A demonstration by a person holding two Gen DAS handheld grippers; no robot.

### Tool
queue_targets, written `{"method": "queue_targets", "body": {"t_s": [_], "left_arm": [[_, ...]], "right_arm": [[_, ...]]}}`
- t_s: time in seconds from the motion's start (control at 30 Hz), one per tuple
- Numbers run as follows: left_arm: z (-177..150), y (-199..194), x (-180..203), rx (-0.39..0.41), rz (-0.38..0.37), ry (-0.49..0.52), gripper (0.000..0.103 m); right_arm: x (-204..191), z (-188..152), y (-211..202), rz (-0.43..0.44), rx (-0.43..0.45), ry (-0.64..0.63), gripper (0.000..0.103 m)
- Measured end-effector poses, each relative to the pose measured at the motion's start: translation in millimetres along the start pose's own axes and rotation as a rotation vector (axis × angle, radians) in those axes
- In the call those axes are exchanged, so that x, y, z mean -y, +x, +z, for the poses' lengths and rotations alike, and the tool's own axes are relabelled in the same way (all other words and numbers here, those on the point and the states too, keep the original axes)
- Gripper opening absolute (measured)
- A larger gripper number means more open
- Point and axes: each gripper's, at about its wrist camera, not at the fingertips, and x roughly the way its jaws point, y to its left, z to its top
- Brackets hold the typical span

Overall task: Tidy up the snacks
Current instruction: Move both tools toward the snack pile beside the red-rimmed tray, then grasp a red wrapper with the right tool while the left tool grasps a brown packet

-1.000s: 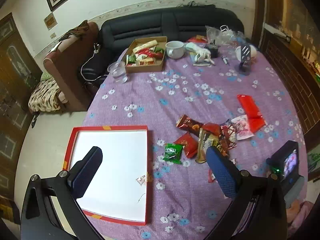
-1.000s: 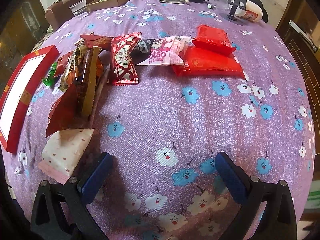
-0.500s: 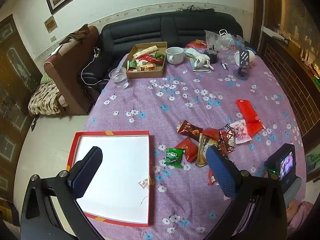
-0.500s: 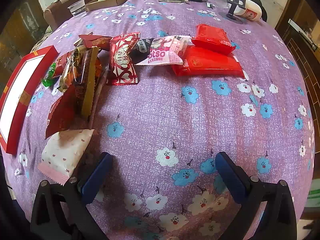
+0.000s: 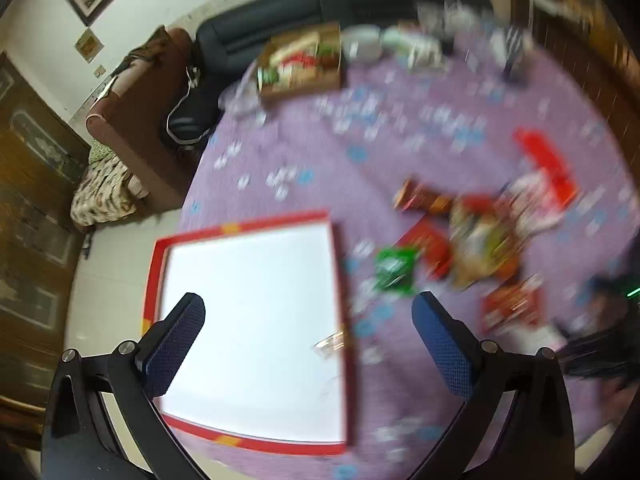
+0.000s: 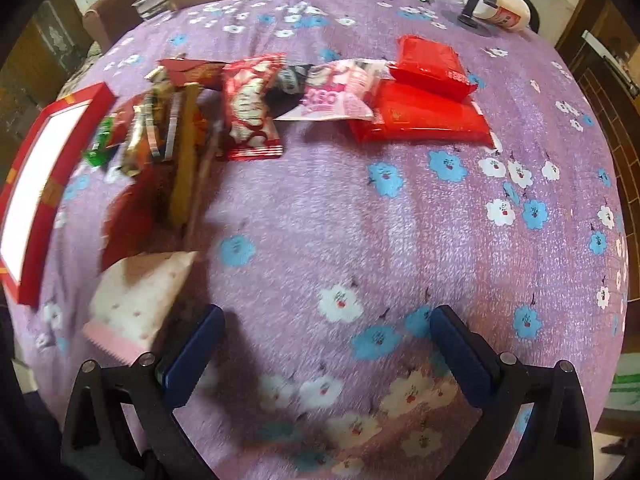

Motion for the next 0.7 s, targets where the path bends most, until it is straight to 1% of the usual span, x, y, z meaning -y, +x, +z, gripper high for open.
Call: {"method": "queue_targets", "body": {"t_s": [0.07, 0.17, 0.3, 0.37, 0.43, 0.53, 0.63, 0.7], "left_arm": [[-8, 18, -2, -0.034, 0.042, 0.03, 0.103], [-17, 36, -7, -0.067, 0.062, 0.056, 0.103], [-15, 44, -7, -0.059, 0.031, 0.082, 0.103], [-10, 46, -7, -0.056, -0.002, 0.086, 0.103], [-6, 47, -8, -0.054, -0.038, 0.079, 0.103], [-1, 52, -9, -0.055, -0.041, 0.084, 0.103], [4, 60, -9, -0.055, -0.034, 0.101, 0.103], [9, 66, -9, -0.052, -0.027, 0.114, 0.103]], "right_arm": [[-1, -1, -13, 0.047, 0.028, 0.005, 0.103], [-9, 1, -27, 0.104, 0.059, 0.001, 0.103], [-33, 13, -27, 0.127, 0.05, -0.021, 0.103], [-45, 14, -21, 0.127, 0.042, -0.015, 0.103], [-54, 19, -21, 0.123, 0.057, -0.014, 0.103], [-66, 30, -18, 0.118, 0.06, -0.016, 0.102], [-72, 36, -15, 0.145, 0.066, 0.008, 0.101], [-76, 41, -11, 0.136, 0.053, 0.016, 0.096]]}}
